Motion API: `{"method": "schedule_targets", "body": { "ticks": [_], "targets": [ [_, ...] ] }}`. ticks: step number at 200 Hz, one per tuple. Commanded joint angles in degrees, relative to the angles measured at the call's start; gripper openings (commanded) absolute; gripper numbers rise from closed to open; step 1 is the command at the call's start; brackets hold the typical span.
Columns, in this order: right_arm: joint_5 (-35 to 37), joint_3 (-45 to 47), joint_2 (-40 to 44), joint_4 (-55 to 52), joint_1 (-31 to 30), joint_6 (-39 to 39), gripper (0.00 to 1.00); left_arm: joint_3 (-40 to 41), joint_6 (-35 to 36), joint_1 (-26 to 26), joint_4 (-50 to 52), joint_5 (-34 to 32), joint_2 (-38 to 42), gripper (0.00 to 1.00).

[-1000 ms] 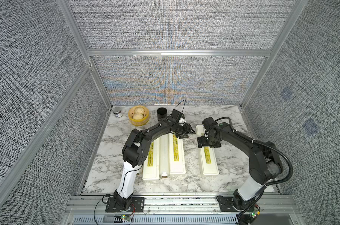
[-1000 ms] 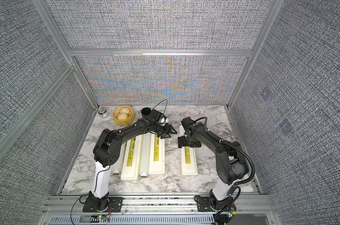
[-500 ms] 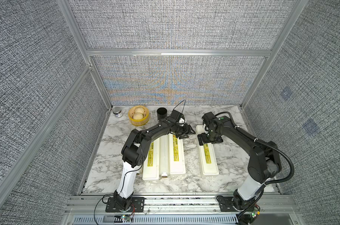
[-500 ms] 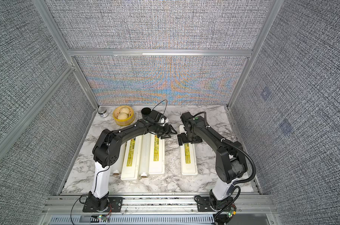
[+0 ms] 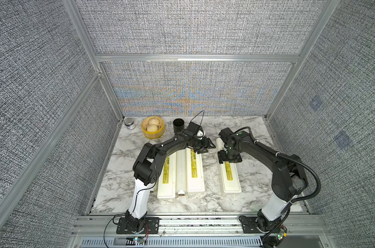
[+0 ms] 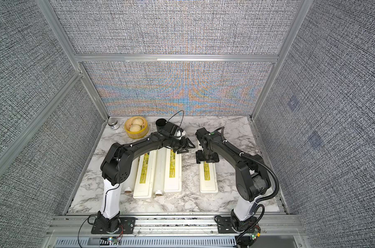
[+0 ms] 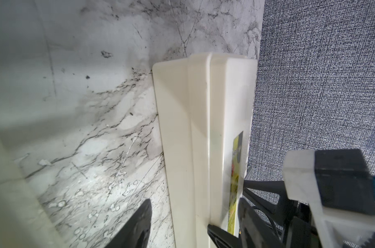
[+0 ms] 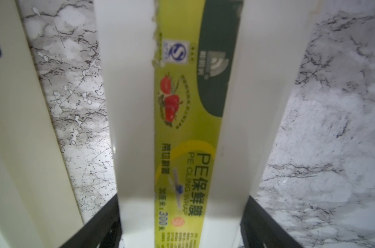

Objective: Put plastic wrap rolls into dispensers
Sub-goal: Open the lid of the plastic wrap cutting box.

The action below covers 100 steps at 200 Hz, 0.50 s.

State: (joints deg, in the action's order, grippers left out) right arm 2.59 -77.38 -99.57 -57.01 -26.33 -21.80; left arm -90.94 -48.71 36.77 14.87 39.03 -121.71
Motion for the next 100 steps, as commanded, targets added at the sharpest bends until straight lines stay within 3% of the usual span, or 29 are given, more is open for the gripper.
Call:
{"method": "schedule_targets", "body": {
  "ticks": [1,100],
  "targets": [
    [-0.41,0.21,0.26,-0.67,-0.2,-0.15,0.74,0.33,0.19,-0.12,0.41,-0.49,0.51,0.64],
    [-15.09,4.21,5.94,5.39,4.13,2.6,0.73,-2.28,-0.35,0.75,3.29,0.63,-2.76,0.59]
  ]
}}
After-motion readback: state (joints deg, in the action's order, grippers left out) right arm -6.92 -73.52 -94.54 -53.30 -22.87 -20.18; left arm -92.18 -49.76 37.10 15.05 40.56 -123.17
